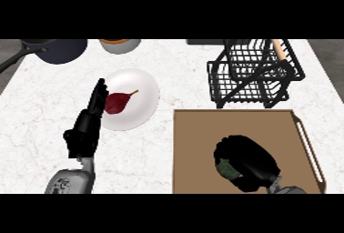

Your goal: Pick the squash from the tray and place it in the tiered basket

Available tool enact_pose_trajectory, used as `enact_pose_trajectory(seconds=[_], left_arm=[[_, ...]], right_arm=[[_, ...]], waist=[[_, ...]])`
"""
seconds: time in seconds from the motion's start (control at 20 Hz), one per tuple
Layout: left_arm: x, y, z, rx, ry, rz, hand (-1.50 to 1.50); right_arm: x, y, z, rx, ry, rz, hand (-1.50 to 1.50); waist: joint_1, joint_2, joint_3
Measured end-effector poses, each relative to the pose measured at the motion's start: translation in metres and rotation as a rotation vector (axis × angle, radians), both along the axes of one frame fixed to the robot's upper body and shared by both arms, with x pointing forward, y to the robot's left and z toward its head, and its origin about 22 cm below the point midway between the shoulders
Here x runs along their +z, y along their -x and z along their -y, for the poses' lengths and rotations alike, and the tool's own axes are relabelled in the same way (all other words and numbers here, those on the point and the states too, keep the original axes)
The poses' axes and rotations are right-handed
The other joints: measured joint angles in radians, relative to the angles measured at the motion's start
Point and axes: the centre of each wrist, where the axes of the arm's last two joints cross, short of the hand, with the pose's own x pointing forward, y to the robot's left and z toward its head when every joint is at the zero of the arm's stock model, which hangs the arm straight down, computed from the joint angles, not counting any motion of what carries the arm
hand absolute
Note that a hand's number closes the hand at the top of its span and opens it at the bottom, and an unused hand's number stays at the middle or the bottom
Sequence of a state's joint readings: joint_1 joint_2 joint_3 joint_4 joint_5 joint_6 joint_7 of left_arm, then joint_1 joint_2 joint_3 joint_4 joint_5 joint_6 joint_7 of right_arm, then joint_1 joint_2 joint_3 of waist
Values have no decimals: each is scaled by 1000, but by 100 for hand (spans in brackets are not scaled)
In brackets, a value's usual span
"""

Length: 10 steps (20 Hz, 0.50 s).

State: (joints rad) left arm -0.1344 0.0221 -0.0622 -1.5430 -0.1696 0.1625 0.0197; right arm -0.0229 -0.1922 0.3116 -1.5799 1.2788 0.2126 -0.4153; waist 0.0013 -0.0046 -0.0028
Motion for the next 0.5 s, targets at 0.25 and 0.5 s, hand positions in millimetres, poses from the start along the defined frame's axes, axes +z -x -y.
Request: enact_pose_trajectory(seconds=[0.25,0.5], left_arm=[[2,1,-2,-2,-4,5,0],[4,0,-1,1,-6,1,0]], right_arm=[[-2,-10,-14,-134,56,26,150],[2,-13,-32,-476,240,-25,150]], waist=[[1,-5,-6],[-4,-9,-12]])
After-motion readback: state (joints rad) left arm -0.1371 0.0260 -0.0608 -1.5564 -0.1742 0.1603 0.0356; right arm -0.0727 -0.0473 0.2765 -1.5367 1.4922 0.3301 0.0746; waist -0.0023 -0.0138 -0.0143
